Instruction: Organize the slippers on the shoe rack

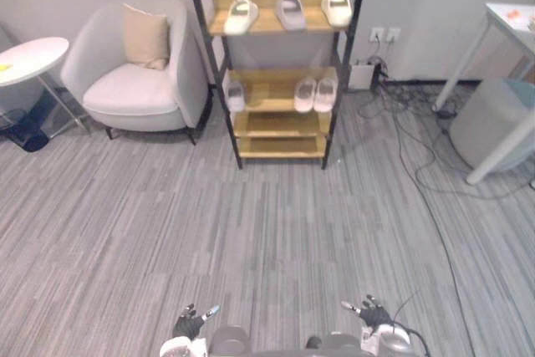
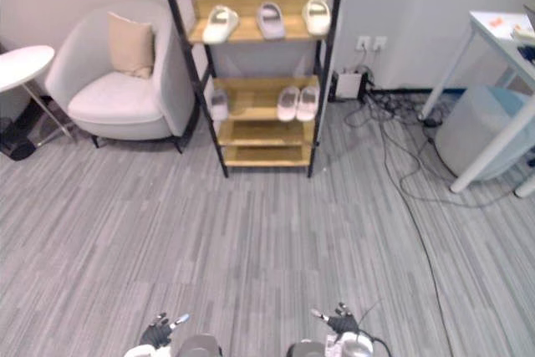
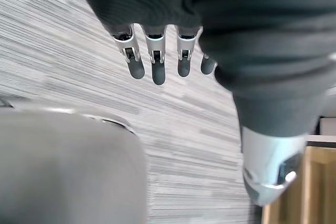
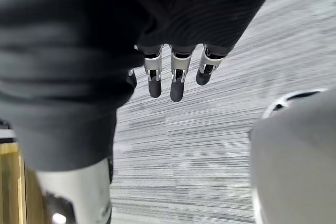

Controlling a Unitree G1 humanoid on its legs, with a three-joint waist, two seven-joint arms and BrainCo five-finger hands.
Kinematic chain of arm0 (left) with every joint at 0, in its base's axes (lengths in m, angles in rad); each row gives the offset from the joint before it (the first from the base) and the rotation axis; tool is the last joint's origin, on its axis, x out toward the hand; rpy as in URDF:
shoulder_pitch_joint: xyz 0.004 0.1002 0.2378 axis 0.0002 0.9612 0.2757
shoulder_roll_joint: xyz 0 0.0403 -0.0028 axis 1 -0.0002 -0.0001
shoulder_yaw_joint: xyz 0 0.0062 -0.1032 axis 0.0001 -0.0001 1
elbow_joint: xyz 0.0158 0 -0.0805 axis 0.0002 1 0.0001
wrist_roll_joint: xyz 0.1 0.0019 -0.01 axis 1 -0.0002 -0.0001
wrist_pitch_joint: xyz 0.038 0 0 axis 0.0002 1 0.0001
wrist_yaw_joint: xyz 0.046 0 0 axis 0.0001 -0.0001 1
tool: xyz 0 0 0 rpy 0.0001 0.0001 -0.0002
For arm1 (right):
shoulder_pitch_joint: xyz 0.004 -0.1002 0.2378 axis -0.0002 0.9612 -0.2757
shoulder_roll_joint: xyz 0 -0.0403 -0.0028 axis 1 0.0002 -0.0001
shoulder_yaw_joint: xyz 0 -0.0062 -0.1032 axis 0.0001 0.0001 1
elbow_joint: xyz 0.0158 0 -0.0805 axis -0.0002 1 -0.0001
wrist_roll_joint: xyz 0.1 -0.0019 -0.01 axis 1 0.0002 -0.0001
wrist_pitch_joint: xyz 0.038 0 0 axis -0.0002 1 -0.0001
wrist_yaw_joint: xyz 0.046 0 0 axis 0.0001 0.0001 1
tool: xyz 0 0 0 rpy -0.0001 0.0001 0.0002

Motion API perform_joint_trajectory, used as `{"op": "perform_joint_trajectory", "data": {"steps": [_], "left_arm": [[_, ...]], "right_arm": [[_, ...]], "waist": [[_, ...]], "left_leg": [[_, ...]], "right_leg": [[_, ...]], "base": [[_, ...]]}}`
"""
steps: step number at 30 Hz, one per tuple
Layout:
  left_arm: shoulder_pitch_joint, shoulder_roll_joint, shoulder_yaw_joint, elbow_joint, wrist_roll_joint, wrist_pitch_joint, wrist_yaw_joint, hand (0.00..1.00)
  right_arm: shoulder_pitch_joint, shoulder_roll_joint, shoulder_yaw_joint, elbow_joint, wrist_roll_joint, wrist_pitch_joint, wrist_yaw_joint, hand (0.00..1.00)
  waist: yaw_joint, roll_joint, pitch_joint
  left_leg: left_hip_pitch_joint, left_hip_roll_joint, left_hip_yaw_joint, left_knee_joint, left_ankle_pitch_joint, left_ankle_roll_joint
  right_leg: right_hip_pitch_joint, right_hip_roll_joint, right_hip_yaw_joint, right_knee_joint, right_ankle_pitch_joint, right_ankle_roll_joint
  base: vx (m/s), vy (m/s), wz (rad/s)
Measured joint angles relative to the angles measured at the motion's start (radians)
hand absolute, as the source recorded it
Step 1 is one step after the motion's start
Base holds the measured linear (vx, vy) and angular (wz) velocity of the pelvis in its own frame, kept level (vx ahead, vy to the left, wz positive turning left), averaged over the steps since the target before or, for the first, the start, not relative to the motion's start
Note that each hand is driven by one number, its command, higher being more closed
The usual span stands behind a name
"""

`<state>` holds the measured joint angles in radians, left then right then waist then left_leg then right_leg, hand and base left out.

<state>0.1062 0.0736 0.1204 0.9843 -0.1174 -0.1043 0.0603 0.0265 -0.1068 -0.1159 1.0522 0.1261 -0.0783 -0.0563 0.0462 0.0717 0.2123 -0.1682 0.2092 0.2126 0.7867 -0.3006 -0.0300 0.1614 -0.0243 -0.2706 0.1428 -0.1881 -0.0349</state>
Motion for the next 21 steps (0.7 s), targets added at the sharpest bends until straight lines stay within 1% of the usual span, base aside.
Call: {"op": "perform_joint_trajectory", "data": {"steps": [1, 2, 3, 4, 5, 6, 7, 8, 9, 10, 11, 12, 13, 14, 15, 16, 17, 18, 19, 20, 21], "left_arm": [[-0.003, 0.002, -0.002, 0.000, 0.000, 0.000, 0.000, 0.00], [-0.010, 0.010, -0.003, 0.000, 0.000, 0.000, 0.000, 0.00], [-0.016, 0.020, -0.003, 0.000, 0.000, 0.000, 0.000, 0.00], [-0.016, 0.026, -0.005, 0.000, 0.000, 0.000, 0.001, 0.00], [-0.011, 0.024, -0.019, 0.000, -0.001, -0.001, 0.003, 0.00], [0.006, 0.025, -0.032, 0.007, -0.001, 0.000, 0.003, 0.00], [0.029, 0.059, -0.031, 0.030, -0.001, 0.003, 0.001, 0.00], [0.029, 0.064, -0.031, 0.033, -0.001, 0.004, 0.001, 0.00], [0.023, 0.078, -0.032, 0.045, 0.000, 0.006, 0.002, 0.00], [0.015, 0.082, -0.034, 0.049, 0.001, 0.006, 0.002, 0.00], [0.008, 0.086, -0.046, 0.055, 0.001, 0.007, 0.002, 0.00], [0.000, 0.091, -0.060, 0.066, 0.002, 0.009, 0.003, 0.00], [-0.003, 0.094, -0.072, 0.068, 0.002, 0.010, 0.004, 0.00], [-0.002, 0.095, -0.088, 0.067, 0.006, 0.009, 0.004, 0.00], [-0.001, 0.095, -0.101, 0.068, 0.009, 0.009, 0.002, 0.00], [-0.006, 0.094, -0.101, 0.067, 0.009, 0.007, 0.002, 0.00], [-0.014, 0.095, -0.102, 0.067, 0.009, 0.006, 0.001, 0.00], [-0.025, 0.094, -0.102, 0.067, 0.009, 0.007, 0.001, 0.00], [-0.032, 0.088, -0.101, 0.067, 0.009, 0.007, 0.001, 0.00], [-0.036, 0.081, -0.101, 0.067, 0.009, 0.007, 0.001, 0.00], [-0.034, 0.079, -0.100, 0.067, 0.010, 0.007, 0.001, 0.00]], "right_arm": [[0.000, 0.001, 0.000, 0.005, 0.001, 0.000, -0.001, 0.00], [-0.001, 0.006, -0.002, 0.011, 0.004, 0.004, -0.004, 0.00], [-0.007, 0.011, -0.001, 0.017, 0.003, 0.007, -0.004, 0.00], [-0.011, 0.018, 0.001, 0.026, 0.003, 0.009, -0.005, 0.00], [-0.009, 0.015, 0.005, 0.028, 0.002, 0.008, -0.004, 0.00], [-0.008, 0.012, 0.011, 0.033, 0.003, 0.008, -0.004, 0.00], [0.001, 0.039, 0.011, 0.038, 0.001, 0.009, -0.005, 0.00], [0.002, 0.045, 0.011, 0.038, 0.001, 0.009, -0.005, 0.00], [0.016, 0.063, 0.009, 0.038, -0.001, 0.009, -0.004, 0.00], [0.012, 0.070, 0.009, 0.036, -0.008, 0.009, -0.001, 0.00], [0.008, 0.064, 0.006, 0.033, -0.008, 0.008, 0.003, 0.00], [0.008, 0.061, 0.000, 0.034, -0.008, 0.007, 0.004, 0.00], [0.008, 0.056, -0.001, 0.033, -0.008, 0.007, 0.007, 0.00], [0.013, 0.050, 0.001, 0.030, -0.008, 0.006, 0.009, 0.00], [0.011, 0.046, 0.004, 0.026, -0.009, 0.004, 0.010, 0.00], [0.005, 0.045, 0.006, 0.022, -0.010, -0.001, 0.013, 0.00], [-0.003, 0.046, 0.005, 0.021, -0.009, -0.005, 0.016, 0.00], [-0.011, 0.045, 0.001, 0.017, -0.008, -0.007, 0.016, 0.00], [-0.017, 0.041, 0.000, 0.012, -0.007, -0.011, 0.016, 0.00], [-0.024, 0.035, 0.001, 0.006, -0.008, -0.012, 0.016, 0.00], [-0.028, 0.035, 0.001, 0.004, -0.008, -0.012, 0.016, 0.00]], "waist": [[0.006, -0.004, 0.001], [0.011, -0.018, 0.009], [0.014, -0.034, 0.019], [0.021, -0.048, 0.025], [0.031, -0.042, 0.022], [0.043, -0.034, 0.018], [0.052, -0.085, -0.016], [0.052, -0.096, -0.021], [0.052, -0.127, -0.040], [0.057, -0.132, -0.043], [0.050, -0.132, -0.039], [0.046, -0.126, -0.026], [0.046, -0.129, -0.018], [0.038, -0.117, -0.015], [0.028, -0.110, -0.016], [0.017, -0.109, -0.015], [0.010, -0.108, -0.014], [0.002, -0.104, -0.011], [0.002, -0.095, -0.004], [0.001, -0.081, 0.007], [-0.001, -0.079, 0.010]], "left_leg": [[-0.019, -0.026, -0.002, -0.082, 0.001, 0.001], [-0.044, -0.073, -0.017, -0.222, 0.022, -0.003], [-0.062, -0.116, -0.035, -0.335, 0.063, -0.005], [-0.075, -0.151, -0.059, -0.472, 0.137, -0.018], [-0.079, -0.152, -0.073, -0.571, 0.182, -0.039], [-0.086, -0.133, -0.082, -0.564, 0.230, -0.039], [-0.114, -0.161, -0.083, -0.465, 0.278, 0.007], [-0.117, -0.168, -0.078, -0.455, 0.266, 0.017], [-0.119, -0.186, -0.064, -0.442, 0.230, 0.026], [-0.100, -0.195, -0.058, -0.444, 0.209, 0.038], [-0.055, -0.210, -0.052, -0.460, 0.188, 0.044], [0.015, -0.231, -0.059, -0.489, 0.167, 0.047], [0.096, -0.247, -0.060, -0.524, 0.154, 0.055], [0.178, -0.257, -0.062, -0.569, 0.152, 0.061], [0.243, -0.258, -0.067, -0.617, 0.150, 0.063], [0.280, -0.257, -0.075, -0.648, 0.150, 0.063], [0.311, -0.255, -0.085, -0.673, 0.149, 0.063], [0.335, -0.245, -0.092, -0.688, 0.142, 0.050], [0.353, -0.231, -0.093, -0.695, 0.134, 0.044], [0.382, -0.210, -0.093, -0.706, 0.123, 0.028], [0.409, -0.194, -0.091, -0.712, 0.111, 0.009]], "right_leg": [[0.010, -0.009, 0.004, -0.010, -0.003, 0.005], [0.025, -0.030, 0.011, -0.014, -0.016, 0.018], [0.044, -0.052, 0.014, -0.021, -0.030, 0.034], [0.068, -0.067, 0.021, -0.037, -0.043, 0.053], [0.086, -0.060, 0.039, -0.057, -0.057, 0.073], [0.113, -0.049, 0.063, -0.067, -0.076, 0.089], [0.138, -0.081, 0.094, -0.054, -0.110, 0.108], [0.134, -0.089, 0.094, -0.046, -0.115, 0.106], [0.097, -0.117, 0.113, 0.036, -0.118, 0.100], [0.042, -0.135, 0.138, 0.163, -0.108, 0.104], [-0.032, -0.158, 0.173, 0.357, -0.069, 0.133], [-0.080, -0.187, 0.172, 0.543, -0.054, 0.158], [-0.105, -0.207, 0.151, 0.666, -0.065, 0.151], [-0.132, -0.224, 0.105, 0.733, -0.093, 0.126], [-0.163, -0.224, 0.046, 0.731, -0.122, 0.103], [-0.195, -0.214, 0.009, 0.698, -0.139, 0.096], [-0.240, -0.195, -0.011, 0.631, -0.150, 0.093], [-0.308, -0.168, -0.020, 0.541, -0.149, 0.091], [-0.336, -0.142, -0.022, 0.471, -0.135, 0.083], [-0.356, -0.108, -0.025, 0.363, -0.091, 0.075], [-0.366, -0.082, -0.032, 0.233, -0.007, 0.068]], "base": [[0.35, 0.078, -0.23], [0.38, 0.130, -0.15], [0.41, 0.153, -0.15], [0.48, 0.215, -0.25], [0.43, 0.221, -0.48], [0.62, 0.331, -0.66], [0.58, 0.263, -0.51], [0.60, 0.227, -0.30], [0.46, 0.143, -0.12], [0.54, 0.232, -0.11], [0.51, 0.248, -0.02], [0.52, 0.246, 0.09], [0.51, 0.203, 0.13], [0.58, 0.192, 0.19], [0.45, 0.113, 0.23], [0.45, 0.046, 0.29], [0.46, -0.009, 0.30], [0.47, -0.031, 0.22], [0.46, -0.055, 0.14], [0.45, -0.077, 0.10], [0.44, -0.092, 0.14]]}}
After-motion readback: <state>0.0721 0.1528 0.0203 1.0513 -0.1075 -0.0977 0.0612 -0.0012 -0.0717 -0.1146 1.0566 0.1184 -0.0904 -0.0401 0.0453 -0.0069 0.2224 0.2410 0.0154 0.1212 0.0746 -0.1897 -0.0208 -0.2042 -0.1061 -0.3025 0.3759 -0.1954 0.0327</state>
